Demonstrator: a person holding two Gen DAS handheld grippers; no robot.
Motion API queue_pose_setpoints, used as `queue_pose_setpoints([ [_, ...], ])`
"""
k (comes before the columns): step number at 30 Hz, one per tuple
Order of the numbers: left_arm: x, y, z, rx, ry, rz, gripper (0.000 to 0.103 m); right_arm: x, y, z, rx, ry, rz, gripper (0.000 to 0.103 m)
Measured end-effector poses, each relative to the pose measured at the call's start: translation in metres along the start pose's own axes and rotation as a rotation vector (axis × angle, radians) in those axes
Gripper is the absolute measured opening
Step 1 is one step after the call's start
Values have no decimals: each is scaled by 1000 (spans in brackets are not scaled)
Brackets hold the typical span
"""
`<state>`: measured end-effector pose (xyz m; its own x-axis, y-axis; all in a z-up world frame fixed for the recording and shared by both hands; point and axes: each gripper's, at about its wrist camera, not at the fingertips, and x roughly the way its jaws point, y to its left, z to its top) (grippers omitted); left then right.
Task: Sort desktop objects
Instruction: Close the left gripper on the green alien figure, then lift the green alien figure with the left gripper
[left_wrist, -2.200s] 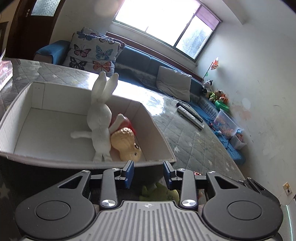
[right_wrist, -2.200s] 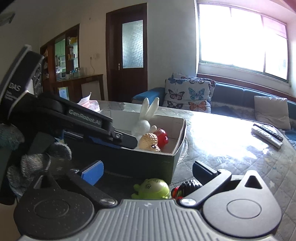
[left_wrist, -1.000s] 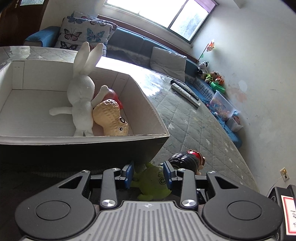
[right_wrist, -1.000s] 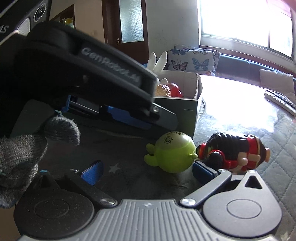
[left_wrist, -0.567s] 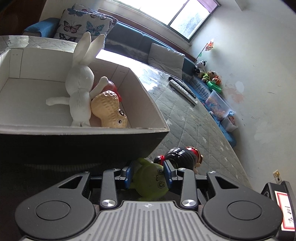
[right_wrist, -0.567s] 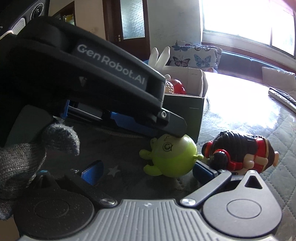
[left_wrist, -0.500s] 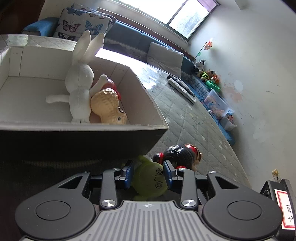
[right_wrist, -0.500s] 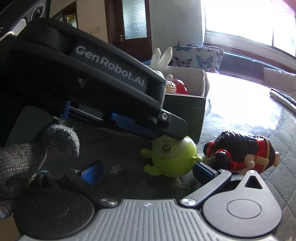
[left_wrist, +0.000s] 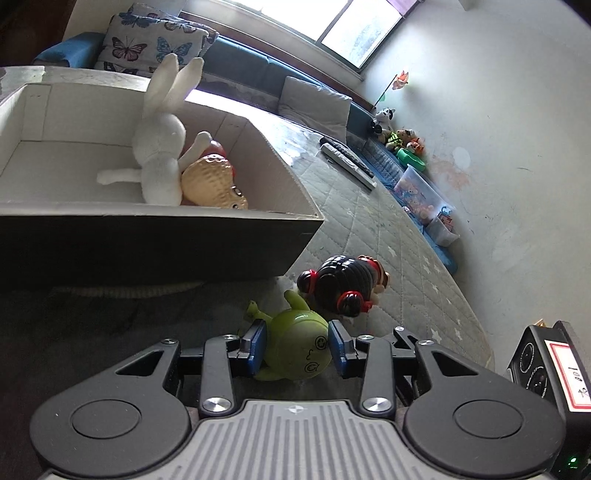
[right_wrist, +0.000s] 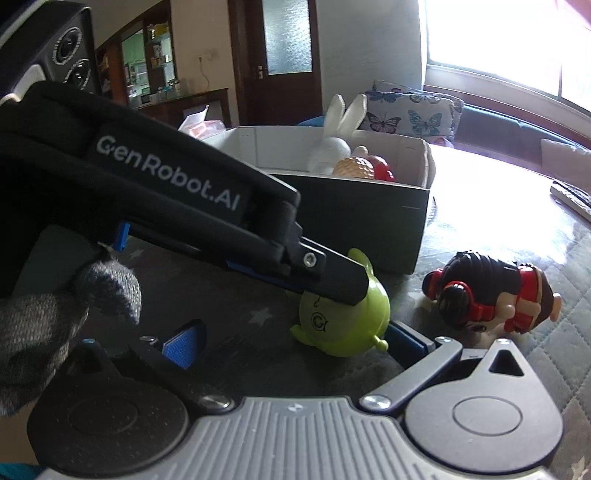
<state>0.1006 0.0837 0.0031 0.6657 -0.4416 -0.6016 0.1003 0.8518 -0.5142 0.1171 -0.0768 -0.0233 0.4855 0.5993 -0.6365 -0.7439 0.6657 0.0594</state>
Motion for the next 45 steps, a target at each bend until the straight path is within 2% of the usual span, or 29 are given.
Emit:
queue_pose_setpoints([
  [5, -9, 3, -6, -2, 2, -4, 39, -2, 1, -7, -22, -5, 0, 103],
  [15, -19, 12, -11, -33, -3, 8, 39, -2, -9, 1, 0, -12, -18, 103],
  [18, -21, 15, -12, -59, 1, -7, 39, 3, -9, 5, -7, -13, -7, 103],
  [28, -26, 24, -10, -92, -10, 14, 39, 5, 7, 9, -77, -18, 21, 103],
  [37, -32, 32, -12, -138, -12, -31, 39, -4, 20, 7, -112, -19, 59, 103],
  [39, -30, 33, -11, -160, -11, -39, 39, -1, 18, 7, -106, -17, 50, 102],
  [41, -29, 33, -8, -173, -16, -42, 39, 3, 14, 9, -81, -8, 43, 94],
  [45, -25, 31, -4, -180, -17, -39, 39, 12, 1, 12, -23, 7, 49, 90],
])
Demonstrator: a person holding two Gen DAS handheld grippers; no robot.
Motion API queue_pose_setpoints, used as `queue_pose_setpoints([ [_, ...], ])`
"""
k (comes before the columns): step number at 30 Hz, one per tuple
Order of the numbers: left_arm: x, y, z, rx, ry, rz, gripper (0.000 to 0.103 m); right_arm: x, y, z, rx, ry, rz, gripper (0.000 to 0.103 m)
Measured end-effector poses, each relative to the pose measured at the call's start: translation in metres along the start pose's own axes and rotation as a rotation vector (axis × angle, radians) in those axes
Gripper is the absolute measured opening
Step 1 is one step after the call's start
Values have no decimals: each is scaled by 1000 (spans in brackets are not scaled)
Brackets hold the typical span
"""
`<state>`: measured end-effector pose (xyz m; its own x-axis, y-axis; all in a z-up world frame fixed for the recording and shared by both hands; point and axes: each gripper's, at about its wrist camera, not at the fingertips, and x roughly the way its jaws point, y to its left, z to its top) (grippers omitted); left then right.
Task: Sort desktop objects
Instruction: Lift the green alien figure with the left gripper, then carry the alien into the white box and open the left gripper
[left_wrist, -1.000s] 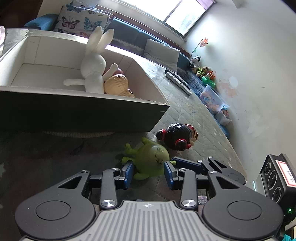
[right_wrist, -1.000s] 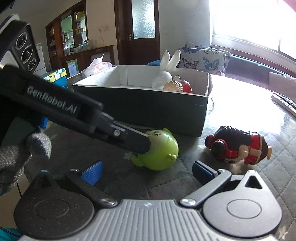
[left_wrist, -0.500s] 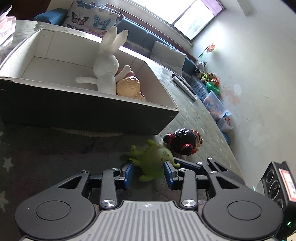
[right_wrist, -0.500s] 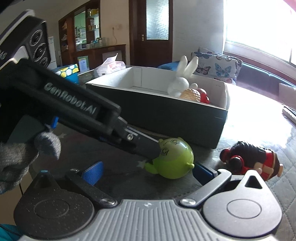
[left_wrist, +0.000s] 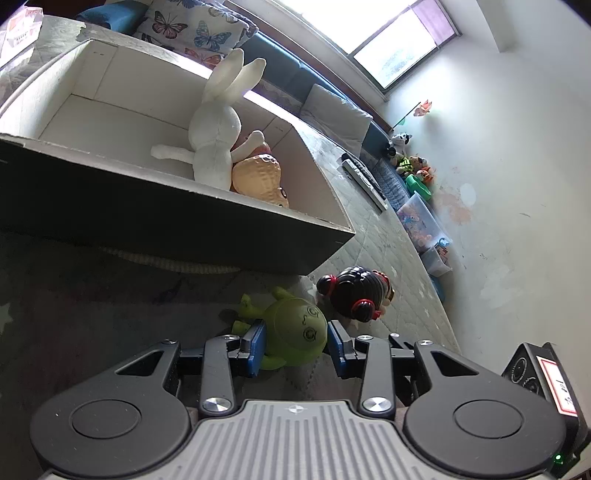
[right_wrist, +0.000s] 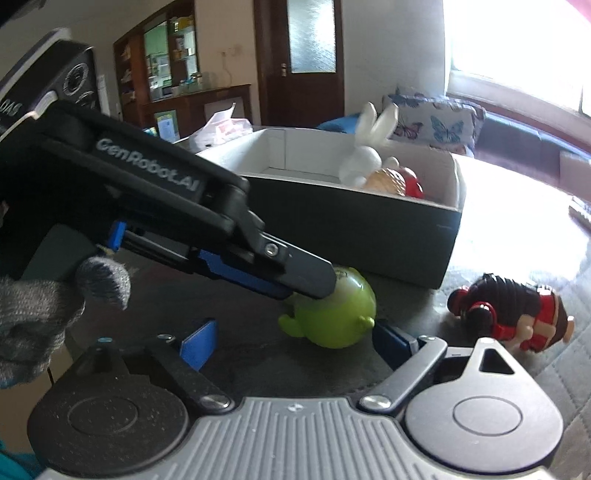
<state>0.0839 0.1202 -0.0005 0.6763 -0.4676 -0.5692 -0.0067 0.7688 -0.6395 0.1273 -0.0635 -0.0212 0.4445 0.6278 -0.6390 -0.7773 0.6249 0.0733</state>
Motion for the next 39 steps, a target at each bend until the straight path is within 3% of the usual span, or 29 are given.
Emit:
queue_pose_setpoints([
  [9, 3, 4, 8, -38, -8, 4, 39, 6, -22, 4, 90, -6, -4, 82],
  [18, 12, 2, 7, -39, 19, 12, 39, 5, -26, 0, 125, -8, 15, 55],
  [31, 10, -6, 1, -36, 3, 15, 40, -3, -21, 2, 129, -18, -18, 49],
  [39, -23, -27, 18, 51, -106, -17, 40, -26, -13, 30, 88, -117, -26, 49],
])
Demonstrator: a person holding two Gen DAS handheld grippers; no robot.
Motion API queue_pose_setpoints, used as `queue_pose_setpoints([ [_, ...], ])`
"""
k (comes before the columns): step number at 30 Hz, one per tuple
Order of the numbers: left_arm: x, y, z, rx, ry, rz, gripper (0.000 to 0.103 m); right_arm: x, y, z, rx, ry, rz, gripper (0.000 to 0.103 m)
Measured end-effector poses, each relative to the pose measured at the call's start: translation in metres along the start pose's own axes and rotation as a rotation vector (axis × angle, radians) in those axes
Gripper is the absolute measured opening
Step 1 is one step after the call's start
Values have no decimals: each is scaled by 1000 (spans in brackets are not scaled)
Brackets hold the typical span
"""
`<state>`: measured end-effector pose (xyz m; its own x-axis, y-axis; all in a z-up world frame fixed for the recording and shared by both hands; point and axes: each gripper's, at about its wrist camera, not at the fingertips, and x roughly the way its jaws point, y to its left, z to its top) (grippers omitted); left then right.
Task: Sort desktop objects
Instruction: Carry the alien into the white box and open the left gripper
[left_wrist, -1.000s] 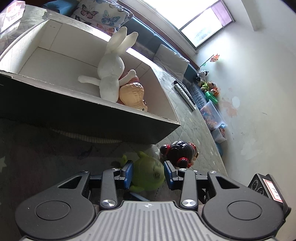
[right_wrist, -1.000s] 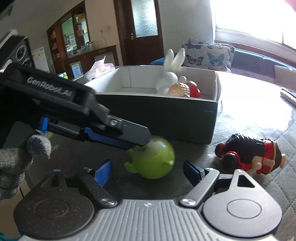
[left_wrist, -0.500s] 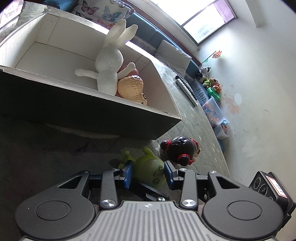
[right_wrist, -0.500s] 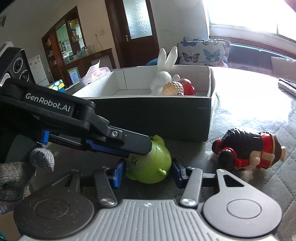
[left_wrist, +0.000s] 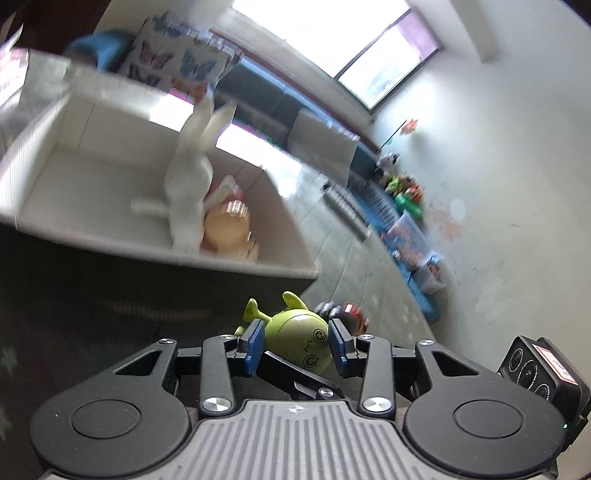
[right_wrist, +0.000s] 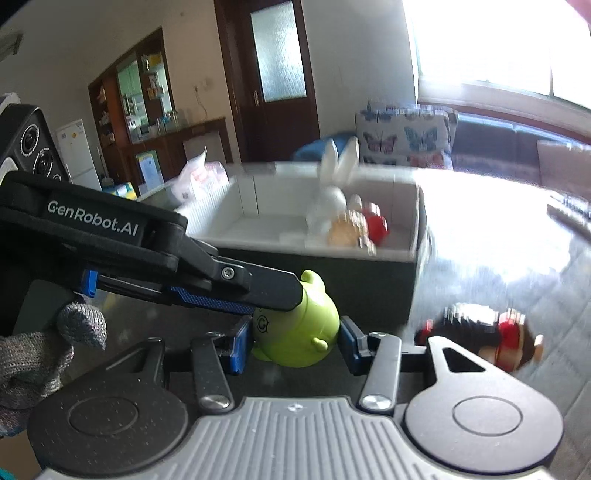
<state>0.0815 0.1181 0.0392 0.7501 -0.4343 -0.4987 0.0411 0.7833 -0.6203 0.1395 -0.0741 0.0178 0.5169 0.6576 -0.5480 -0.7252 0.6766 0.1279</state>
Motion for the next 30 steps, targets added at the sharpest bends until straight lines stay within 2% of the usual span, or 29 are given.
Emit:
queue_pose_setpoints([
  [6, -12, 3, 37, 20, -88, 12, 40, 19, 7, 46, -64, -45, 19, 49],
  [12, -6, 32, 75, -30, -118, 52, 41, 63, 8, 82, -96, -13, 56, 49],
  [19, 11, 74, 99, -114, -94, 93, 41, 115, 5, 101, -74, 83, 99, 49],
  [23, 25, 92, 100, -155, -49, 112, 41, 138, 3, 98, -61, 165, 109, 49],
  [30, 41, 103, 98, -182, 0, 111, 42, 153, 3, 92, -90, 242, 89, 49],
])
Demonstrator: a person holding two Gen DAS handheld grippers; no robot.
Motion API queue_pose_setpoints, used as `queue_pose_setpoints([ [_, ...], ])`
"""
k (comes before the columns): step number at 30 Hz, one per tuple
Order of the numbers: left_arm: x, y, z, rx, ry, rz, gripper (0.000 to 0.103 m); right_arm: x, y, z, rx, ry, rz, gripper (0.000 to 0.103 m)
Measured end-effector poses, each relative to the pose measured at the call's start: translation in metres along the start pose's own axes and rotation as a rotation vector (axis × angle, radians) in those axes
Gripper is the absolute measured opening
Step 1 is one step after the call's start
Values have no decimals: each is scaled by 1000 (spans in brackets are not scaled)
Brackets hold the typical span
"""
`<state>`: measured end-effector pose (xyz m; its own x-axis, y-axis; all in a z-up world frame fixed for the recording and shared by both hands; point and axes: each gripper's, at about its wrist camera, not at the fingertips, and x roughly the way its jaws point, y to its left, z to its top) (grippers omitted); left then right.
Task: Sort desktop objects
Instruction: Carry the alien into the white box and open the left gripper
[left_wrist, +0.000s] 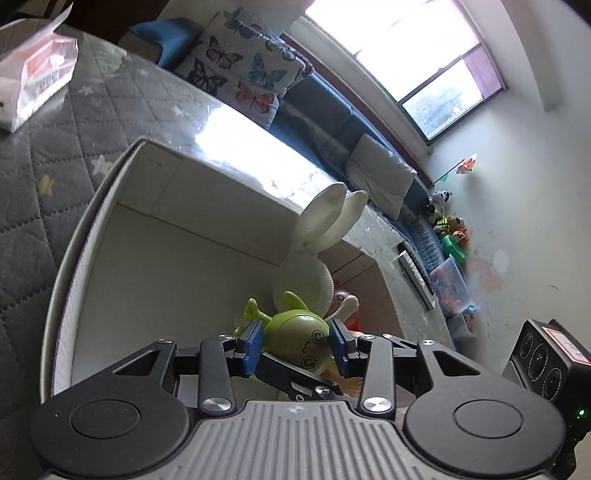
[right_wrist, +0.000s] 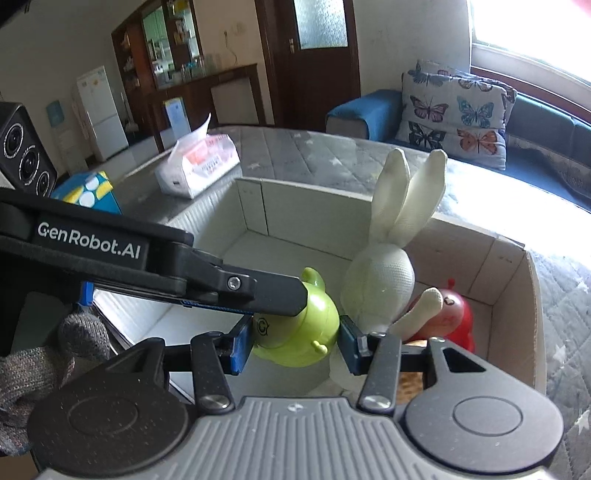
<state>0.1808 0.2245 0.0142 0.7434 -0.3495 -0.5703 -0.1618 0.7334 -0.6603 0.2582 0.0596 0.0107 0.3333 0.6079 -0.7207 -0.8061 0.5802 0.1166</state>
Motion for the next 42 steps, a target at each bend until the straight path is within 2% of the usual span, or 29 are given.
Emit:
queue_pose_setpoints([
  [6, 6, 5, 1, -8, 22, 6, 43, 5, 9, -4, -52, 36, -20, 49],
  [12, 8, 10, -3, -12, 44, 27, 42, 3, 12, -6, -55, 35, -13, 49],
  [17, 5, 9, -4, -8, 40, 32, 42, 2, 11, -4, -54, 36, -5, 49],
  [22, -5, 6, -4, 2, 1, 41, 42, 0, 10, -4, -45, 30, -10, 49],
  [34, -23, -9, -8, 41, -44, 48, 42, -18, 14, -9, -32, -29, -10, 51],
  [37, -28, -14, -11, 52, -55, 48, 42, -30, 14, -11, -22, -55, -14, 59],
  [42, -35, -26, -18, 78, -68, 39, 42, -56, 18, -20, -24, -112, -26, 62],
])
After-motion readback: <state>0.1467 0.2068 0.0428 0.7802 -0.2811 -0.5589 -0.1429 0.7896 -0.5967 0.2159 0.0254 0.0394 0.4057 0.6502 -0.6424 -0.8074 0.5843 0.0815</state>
